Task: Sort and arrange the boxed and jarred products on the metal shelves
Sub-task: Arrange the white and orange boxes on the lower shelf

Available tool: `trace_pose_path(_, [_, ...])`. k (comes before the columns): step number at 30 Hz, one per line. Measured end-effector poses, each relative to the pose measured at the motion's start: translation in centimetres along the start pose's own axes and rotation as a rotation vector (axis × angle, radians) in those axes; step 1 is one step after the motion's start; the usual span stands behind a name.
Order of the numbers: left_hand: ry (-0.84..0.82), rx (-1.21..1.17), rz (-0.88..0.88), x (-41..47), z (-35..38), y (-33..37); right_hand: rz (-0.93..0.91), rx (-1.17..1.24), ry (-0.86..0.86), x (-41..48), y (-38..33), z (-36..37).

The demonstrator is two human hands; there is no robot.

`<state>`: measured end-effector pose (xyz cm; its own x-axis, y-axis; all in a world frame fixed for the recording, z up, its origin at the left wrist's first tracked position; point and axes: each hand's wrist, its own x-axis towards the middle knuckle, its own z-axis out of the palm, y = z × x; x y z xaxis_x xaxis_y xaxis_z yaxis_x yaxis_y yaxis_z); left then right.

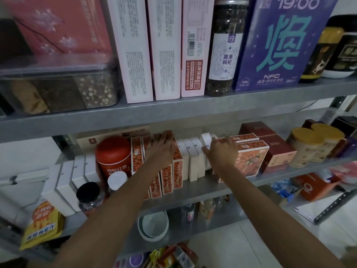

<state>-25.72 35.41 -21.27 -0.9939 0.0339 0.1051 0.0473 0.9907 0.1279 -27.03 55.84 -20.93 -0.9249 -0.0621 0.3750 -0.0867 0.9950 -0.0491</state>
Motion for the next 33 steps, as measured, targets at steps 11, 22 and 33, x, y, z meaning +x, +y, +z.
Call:
trace_pose_path(11, [0.045, -0.018, 0.013, 0.0, 0.2, 0.1, -0.111, -0.272, -0.141, 0.9, -0.5, 0.2])
trace_pose_path(22, [0.066, 0.001, 0.005, 0.2, 0.4, 0.2, -0.191, -0.125, -0.004, -0.3, 3.5, 0.8])
trace_pose_path(33, [0.074, -0.008, -0.008, 0.2, 0.5, 0.1, -0.131, 0.074, 0.195, 0.1, 4.4, 1.4])
